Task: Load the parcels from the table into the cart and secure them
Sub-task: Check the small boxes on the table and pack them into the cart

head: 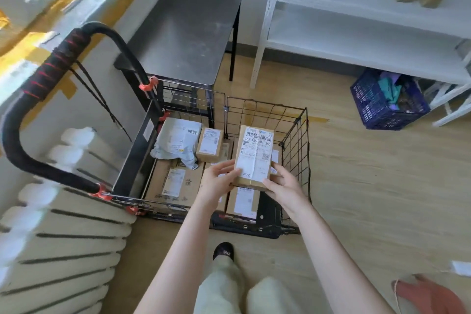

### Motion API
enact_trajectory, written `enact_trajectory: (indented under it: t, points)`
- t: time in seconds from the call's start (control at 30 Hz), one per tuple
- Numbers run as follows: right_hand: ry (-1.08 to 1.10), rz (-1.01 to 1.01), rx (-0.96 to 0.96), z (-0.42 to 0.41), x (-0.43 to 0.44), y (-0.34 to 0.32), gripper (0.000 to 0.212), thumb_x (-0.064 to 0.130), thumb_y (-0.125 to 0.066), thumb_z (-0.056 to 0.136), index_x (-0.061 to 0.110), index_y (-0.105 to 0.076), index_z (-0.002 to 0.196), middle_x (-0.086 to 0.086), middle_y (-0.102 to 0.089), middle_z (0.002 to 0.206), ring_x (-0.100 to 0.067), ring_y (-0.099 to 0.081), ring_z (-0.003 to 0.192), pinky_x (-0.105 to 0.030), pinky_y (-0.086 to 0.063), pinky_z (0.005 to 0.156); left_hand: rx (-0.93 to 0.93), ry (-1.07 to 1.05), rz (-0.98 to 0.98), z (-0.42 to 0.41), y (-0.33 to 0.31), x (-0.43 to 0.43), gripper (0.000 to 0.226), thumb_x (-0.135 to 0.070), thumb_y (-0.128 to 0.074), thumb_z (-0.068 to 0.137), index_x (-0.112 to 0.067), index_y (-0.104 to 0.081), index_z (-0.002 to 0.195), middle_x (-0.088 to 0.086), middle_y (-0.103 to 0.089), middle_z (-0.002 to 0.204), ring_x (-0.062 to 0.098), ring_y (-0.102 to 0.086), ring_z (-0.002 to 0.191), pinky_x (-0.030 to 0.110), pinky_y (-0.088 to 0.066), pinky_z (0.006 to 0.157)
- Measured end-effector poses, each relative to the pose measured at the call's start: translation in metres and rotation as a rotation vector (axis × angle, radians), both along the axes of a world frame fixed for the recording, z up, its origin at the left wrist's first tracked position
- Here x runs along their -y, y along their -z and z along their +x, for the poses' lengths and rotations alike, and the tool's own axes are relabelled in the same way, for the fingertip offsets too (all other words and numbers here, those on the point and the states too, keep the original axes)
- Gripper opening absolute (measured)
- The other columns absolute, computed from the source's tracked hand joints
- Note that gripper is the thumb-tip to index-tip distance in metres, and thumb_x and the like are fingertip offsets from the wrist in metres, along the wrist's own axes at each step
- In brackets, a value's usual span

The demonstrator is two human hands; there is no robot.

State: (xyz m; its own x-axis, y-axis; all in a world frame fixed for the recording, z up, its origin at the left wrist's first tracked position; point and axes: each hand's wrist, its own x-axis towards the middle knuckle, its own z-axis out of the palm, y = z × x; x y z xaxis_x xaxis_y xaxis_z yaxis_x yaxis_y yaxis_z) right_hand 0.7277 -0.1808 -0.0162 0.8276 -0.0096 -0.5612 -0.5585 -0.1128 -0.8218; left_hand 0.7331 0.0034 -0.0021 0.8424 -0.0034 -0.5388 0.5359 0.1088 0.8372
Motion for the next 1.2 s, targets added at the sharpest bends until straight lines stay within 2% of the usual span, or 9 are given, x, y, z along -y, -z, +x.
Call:
enact_trajectory:
  t: [0.2, 0.33, 0.47, 0.63, 0.7, 0.8, 0.93, 1.07, 1.2]
  points:
    - [-0.043, -0.060, -0.063, 0.078, -0.016, 0.080, 0.058, 0.003, -0.059, 0.090, 0.036, -0.048, 0.136, 0.004, -0.065, 0.123, -0.016, -0.058, 0.118, -0.046, -0.048, 0.101, -0.089, 0.006, 0.073, 0.070, 0.082, -0.005, 0.039, -0.012, -0.060, 0.093, -0.015, -0.056, 0.131, 0.003, -0.067, 0.116, 0.017, -0.064, 0.104, 0.025, -0.052, 0.080]
    - [-0.107, -0.096, -0.094, 0.120, -0.028, 0.146, 0.055, 0.001, -0.053, 0.094, 0.030, -0.045, 0.141, 0.004, -0.059, 0.133, -0.013, -0.052, 0.125, -0.046, -0.044, 0.106, -0.118, -0.052, 0.219, 0.111, 0.148, -0.004, 0.039, -0.010, -0.059, 0.093, -0.012, -0.058, 0.131, 0.003, -0.067, 0.118, 0.020, -0.064, 0.108, 0.039, -0.050, 0.098]
    - [-0.076, -0.160, -0.104, 0.152, -0.040, 0.206, 0.055, 0.006, -0.051, 0.097, 0.031, -0.039, 0.144, 0.007, -0.050, 0.141, -0.010, -0.047, 0.126, -0.039, -0.042, 0.106, -0.165, -0.178, 0.308, 0.142, 0.207, 0.004, 0.030, -0.009, -0.063, 0.090, -0.007, -0.066, 0.120, 0.007, -0.071, 0.109, 0.019, -0.067, 0.098, 0.038, -0.053, 0.094]
    - [-0.056, -0.233, -0.124, 0.182, -0.043, 0.277, 0.051, 0.011, -0.046, 0.099, 0.029, -0.036, 0.146, 0.012, -0.054, 0.130, -0.002, -0.050, 0.095, -0.020, -0.038, 0.079, -0.123, -0.156, 0.504, 0.170, 0.269, 0.024, 0.028, -0.012, -0.059, 0.094, -0.010, -0.067, 0.120, 0.001, -0.069, 0.112, 0.006, -0.062, 0.096, 0.019, -0.045, 0.083]
    - [-0.075, -0.257, -0.111, 0.195, -0.045, 0.304, 0.048, 0.012, -0.045, 0.099, 0.027, -0.039, 0.144, 0.009, -0.058, 0.125, -0.005, -0.054, 0.092, -0.022, -0.042, 0.079, -0.119, -0.169, 0.550, 0.179, 0.295, 0.028, 0.029, -0.015, -0.058, 0.094, -0.010, -0.065, 0.122, 0.004, -0.070, 0.112, 0.013, -0.065, 0.100, 0.021, -0.046, 0.084]
    - [-0.107, -0.270, -0.109, 0.208, -0.051, 0.342, 0.045, 0.014, -0.045, 0.098, 0.029, -0.040, 0.141, 0.006, -0.059, 0.124, -0.015, -0.060, 0.101, -0.035, -0.051, 0.090, -0.152, -0.193, 0.636, 0.186, 0.325, 0.030, 0.029, -0.019, -0.055, 0.096, -0.012, -0.064, 0.123, 0.009, -0.071, 0.107, 0.018, -0.065, 0.092, 0.019, -0.040, 0.073]
    - [-0.112, -0.265, -0.146, 0.213, -0.060, 0.362, 0.042, 0.013, -0.043, 0.098, 0.028, -0.043, 0.137, 0.006, -0.063, 0.119, -0.014, -0.058, 0.091, -0.026, -0.043, 0.074, -0.131, -0.192, 0.736, 0.191, 0.343, 0.031, 0.032, -0.010, -0.050, 0.096, -0.010, -0.062, 0.125, 0.010, -0.069, 0.092, 0.021, -0.062, 0.083, 0.016, -0.032, 0.066]
    - [-0.099, -0.271, -0.130, 0.215, -0.063, 0.366, 0.045, 0.011, -0.044, 0.098, 0.027, -0.042, 0.139, 0.007, -0.064, 0.119, -0.009, -0.058, 0.087, -0.018, -0.040, 0.064, -0.028, -0.129, 0.792, 0.189, 0.355, 0.037, 0.039, 0.003, -0.047, 0.088, -0.008, -0.065, 0.120, 0.010, -0.063, 0.113, 0.025, -0.058, 0.103, 0.014, -0.036, 0.081]
    - [-0.128, -0.286, -0.105, 0.216, -0.060, 0.366, 0.047, 0.006, -0.044, 0.097, 0.025, -0.043, 0.139, 0.006, -0.064, 0.120, -0.010, -0.060, 0.101, -0.010, -0.041, 0.066, 0.020, -0.018, 0.801, 0.182, 0.362, 0.037, 0.046, 0.006, -0.044, 0.085, -0.008, -0.060, 0.126, 0.008, -0.044, 0.134, 0.025, -0.060, 0.108, 0.031, -0.049, 0.086]
